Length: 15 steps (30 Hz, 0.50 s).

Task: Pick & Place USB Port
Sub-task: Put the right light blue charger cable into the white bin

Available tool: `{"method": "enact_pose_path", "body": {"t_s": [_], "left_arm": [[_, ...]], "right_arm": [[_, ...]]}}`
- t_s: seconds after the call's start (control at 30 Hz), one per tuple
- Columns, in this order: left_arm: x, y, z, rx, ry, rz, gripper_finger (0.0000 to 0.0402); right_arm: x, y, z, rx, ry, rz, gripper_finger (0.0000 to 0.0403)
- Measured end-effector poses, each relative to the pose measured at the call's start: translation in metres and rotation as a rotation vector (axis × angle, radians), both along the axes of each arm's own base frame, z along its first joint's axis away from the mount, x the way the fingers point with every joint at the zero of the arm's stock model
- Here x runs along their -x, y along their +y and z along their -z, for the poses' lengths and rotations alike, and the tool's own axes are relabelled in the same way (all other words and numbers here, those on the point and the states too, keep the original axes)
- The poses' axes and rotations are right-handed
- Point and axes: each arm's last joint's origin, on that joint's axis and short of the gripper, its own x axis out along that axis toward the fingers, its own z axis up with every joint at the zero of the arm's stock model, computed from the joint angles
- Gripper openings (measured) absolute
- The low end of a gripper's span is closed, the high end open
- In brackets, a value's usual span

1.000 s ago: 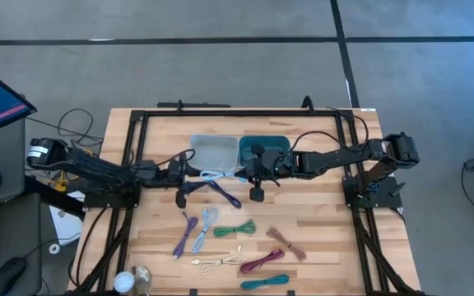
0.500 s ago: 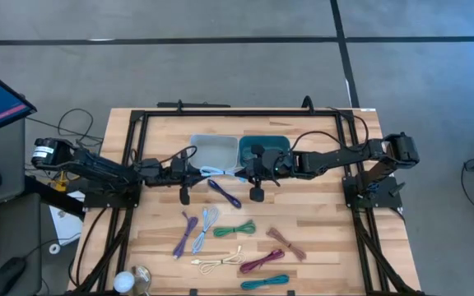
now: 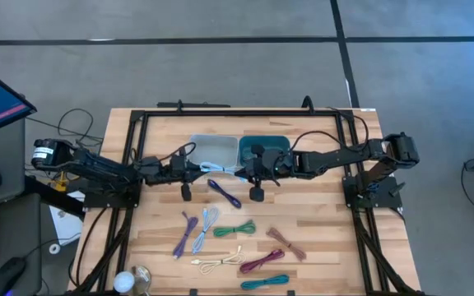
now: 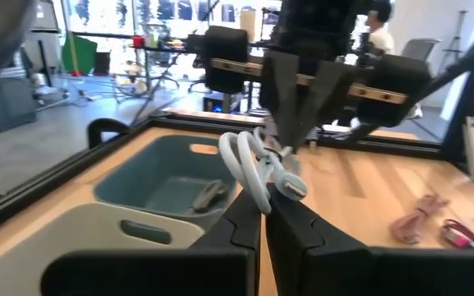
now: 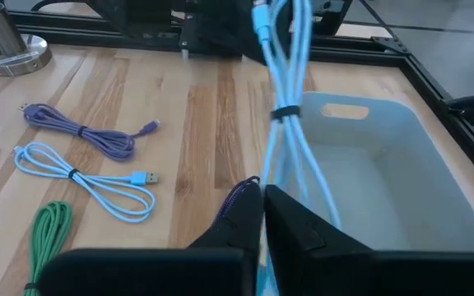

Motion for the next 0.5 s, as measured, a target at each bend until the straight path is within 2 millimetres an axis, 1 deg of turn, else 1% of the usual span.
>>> {"method": "enact_pose_path", "body": {"t_s": [0.1,0.27,0.33,0.4,0.5], "left_arm": [[0.0,0.006,0.0,-0.004,0.0,-0.009,0.0007],[0.001,0.015,0.0,-0.029,0.004,-0.033,0.0007],[0.001,0.019,0.0,-0.044,0.007,-0.047,0.0006],[0.002,0.024,0.001,-0.051,0.016,-0.065,0.0006],[0.003,0.032,0.004,-0.052,0.05,-0.079,0.0006]], "right_arm": [[0.0,0.0,0.001,-0.001,0.005,-0.001,0.0045],[0.002,0.005,-0.002,-0.002,0.011,-0.015,0.0118],[0.007,0.007,-0.003,-0.002,0.04,-0.021,0.0144],[0.011,0.009,-0.009,-0.001,0.038,-0.025,0.0164],[0.022,0.011,-0.02,-0.001,0.052,-0.034,0.0178]]}}
